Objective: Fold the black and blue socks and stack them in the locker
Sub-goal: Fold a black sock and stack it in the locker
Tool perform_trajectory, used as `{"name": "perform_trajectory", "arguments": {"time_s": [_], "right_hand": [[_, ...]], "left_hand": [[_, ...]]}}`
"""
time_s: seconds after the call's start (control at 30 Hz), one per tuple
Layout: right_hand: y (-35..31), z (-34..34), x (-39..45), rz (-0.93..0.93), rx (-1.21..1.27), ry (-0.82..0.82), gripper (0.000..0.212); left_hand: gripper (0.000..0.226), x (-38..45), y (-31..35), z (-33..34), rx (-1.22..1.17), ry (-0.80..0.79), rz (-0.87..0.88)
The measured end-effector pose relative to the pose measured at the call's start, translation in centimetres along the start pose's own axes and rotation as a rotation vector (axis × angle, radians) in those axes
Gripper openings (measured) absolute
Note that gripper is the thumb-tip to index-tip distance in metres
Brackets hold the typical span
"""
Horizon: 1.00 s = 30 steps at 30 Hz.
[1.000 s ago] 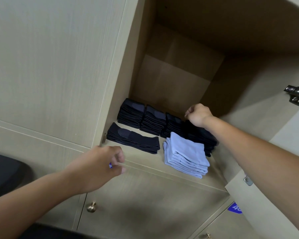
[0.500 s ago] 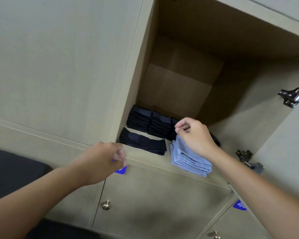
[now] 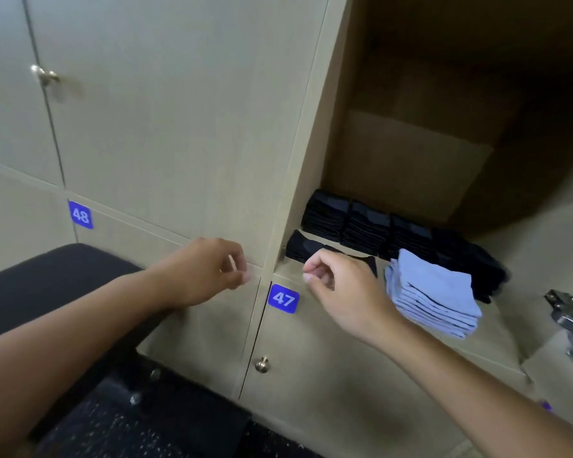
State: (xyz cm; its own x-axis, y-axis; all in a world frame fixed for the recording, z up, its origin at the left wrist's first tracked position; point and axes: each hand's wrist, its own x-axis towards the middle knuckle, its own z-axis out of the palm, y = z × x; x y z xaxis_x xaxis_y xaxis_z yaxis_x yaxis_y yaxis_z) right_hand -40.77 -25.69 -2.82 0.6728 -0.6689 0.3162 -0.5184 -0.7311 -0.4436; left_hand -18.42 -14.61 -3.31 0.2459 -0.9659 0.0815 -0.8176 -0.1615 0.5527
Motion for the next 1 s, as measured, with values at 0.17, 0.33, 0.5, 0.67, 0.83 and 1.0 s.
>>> {"name": "perform_trajectory", "arguments": {"time_s": [0.17,0.33,0.5,0.67,0.83,1.0], "right_hand": [[-1.9,2.1,1.3,-0.080,0.018,-0.107,0.003],[-4.1,4.1,2.3,-0.118,0.128,-0.170,0.004],[-7.2,5.8,3.0,-0.196,0.157,-0.265,0.008],[-10.0,7.7,3.2,-0.218,0.220,-0.317,0.010],[-11.5,10.4,3.3,-0.260,0.214,-0.415,0.006],[-13.0,13.8,3.0,-0.259,0.208,-0.517,0.015]], "left_hand": [[0.011,-2.0,-1.5,-2.1,-0.003,0.016,-0.078],[0.013,-3.9,-3.9,-3.7,0.022,0.101,-0.145],[0.017,-6.5,-6.4,-6.5,0.035,0.133,-0.223],[0.017,-10.3,-11.5,-9.5,0.200,0.100,-0.348],[0.016,-14.1,-15.0,-11.6,0.236,0.048,-0.417],[0.051,-17.1,-19.2,-12.8,0.342,-0.068,-0.545]]}}
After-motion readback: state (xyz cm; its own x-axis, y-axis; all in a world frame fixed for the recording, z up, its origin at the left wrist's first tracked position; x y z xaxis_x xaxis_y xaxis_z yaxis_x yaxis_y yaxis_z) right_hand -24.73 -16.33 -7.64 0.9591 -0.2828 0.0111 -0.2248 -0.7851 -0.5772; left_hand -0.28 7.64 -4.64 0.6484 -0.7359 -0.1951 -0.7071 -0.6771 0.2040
